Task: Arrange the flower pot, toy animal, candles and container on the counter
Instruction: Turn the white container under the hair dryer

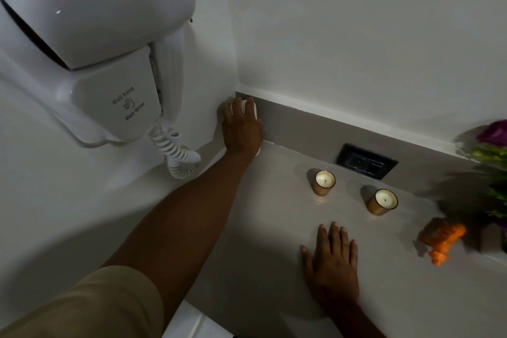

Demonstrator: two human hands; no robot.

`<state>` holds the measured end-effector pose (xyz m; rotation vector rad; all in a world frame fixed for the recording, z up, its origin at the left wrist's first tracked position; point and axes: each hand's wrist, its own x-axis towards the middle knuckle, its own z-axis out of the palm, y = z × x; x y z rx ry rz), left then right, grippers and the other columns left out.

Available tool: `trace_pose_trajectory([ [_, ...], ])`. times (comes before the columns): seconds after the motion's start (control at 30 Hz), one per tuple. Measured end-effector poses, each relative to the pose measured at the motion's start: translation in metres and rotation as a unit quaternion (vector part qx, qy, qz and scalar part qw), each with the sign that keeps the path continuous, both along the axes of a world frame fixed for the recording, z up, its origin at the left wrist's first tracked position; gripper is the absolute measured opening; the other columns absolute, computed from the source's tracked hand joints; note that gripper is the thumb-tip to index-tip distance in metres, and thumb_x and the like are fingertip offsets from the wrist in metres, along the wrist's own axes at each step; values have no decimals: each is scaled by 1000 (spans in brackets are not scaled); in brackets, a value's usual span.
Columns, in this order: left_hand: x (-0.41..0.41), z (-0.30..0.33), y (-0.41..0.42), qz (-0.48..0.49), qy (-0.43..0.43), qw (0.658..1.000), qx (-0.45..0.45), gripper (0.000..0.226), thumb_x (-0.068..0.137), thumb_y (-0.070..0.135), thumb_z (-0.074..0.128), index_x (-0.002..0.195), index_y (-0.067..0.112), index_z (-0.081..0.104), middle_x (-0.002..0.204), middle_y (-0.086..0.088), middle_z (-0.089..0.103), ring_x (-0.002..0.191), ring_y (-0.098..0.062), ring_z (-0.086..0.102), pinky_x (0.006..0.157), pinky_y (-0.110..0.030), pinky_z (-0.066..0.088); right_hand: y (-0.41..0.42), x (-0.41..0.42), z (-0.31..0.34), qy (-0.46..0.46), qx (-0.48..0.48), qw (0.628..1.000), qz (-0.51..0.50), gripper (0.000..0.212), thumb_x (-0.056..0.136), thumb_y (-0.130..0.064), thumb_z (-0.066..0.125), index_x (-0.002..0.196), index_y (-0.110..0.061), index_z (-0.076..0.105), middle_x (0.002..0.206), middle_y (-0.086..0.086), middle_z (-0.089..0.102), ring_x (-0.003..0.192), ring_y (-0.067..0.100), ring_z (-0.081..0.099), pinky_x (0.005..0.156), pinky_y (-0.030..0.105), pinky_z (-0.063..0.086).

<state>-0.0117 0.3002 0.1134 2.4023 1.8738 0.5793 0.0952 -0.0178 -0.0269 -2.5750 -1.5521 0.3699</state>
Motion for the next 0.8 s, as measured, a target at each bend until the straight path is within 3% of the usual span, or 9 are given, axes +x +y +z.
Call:
trace_pose_trajectory([
  [0.3,-8,3,0,-10,20,1000,1,59,100,33,59,153,17,38,160,-11,35,148,-39,25,117,-47,32,1,0,3,0,-5,1000,1,83,95,-73,11,160,-22,14,168,8,5,154,26,-8,123,45,-9],
  [0.4,-2,0,-4,-11,55,998,23,59,102,19,49,157,10,29,166,-16,25,155,-39,14,126,-51,12,0,0,4,2,-4,1000,1,82,96,-72,12,160,-22,15,168,8,6,154,26,-7,123,46,-8],
  [0.5,0,-3,-7,-12,98,994,53,59,103,11,38,158,2,19,168,-21,16,156,-41,5,125,-53,-2,0,-1,4,3,-1,1000,2,82,95,-72,12,160,-22,16,168,9,7,154,27,-6,123,47,-6],
  [0.8,-8,0,0,-45,129,990,39,61,108,19,43,159,2,14,169,-20,12,157,-35,7,127,-48,0,0,-2,4,0,11,1000,0,83,95,-71,10,160,-21,19,167,10,12,154,28,-2,124,47,-3],
])
